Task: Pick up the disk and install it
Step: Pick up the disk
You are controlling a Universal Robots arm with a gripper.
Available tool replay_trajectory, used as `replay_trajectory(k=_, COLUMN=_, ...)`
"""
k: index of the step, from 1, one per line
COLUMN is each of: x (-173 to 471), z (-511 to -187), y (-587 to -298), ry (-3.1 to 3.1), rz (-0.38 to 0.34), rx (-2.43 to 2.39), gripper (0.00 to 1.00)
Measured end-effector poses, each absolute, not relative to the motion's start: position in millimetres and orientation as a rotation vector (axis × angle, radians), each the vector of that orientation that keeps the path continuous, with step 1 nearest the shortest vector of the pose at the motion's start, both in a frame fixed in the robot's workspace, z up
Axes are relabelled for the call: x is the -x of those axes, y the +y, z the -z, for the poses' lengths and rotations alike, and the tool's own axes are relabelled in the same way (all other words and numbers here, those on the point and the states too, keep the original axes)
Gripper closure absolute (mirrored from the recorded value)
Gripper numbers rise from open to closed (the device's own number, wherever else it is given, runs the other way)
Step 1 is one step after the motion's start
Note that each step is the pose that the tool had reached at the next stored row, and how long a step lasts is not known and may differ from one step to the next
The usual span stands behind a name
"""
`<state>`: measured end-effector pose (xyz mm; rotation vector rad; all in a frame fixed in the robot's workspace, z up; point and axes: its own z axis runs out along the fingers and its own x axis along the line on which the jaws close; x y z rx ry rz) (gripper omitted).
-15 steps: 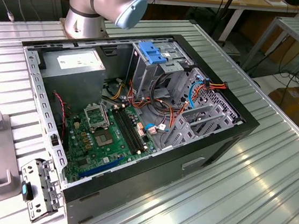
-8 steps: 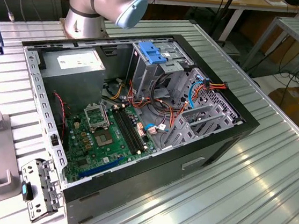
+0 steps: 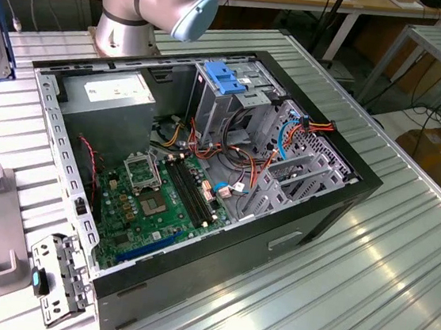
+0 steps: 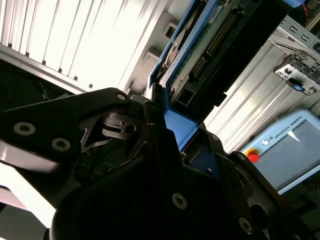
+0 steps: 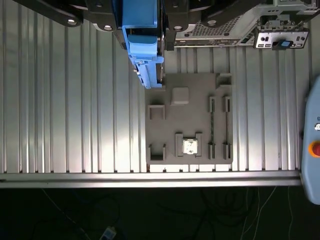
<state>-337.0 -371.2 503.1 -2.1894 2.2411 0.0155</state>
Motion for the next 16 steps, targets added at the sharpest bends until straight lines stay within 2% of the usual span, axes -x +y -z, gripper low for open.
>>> replay_trajectory(k=16, x=317.6, z=-503.1, y=-371.9, ry=2.241, rz=-0.016, rx=2.189, gripper=0.63)
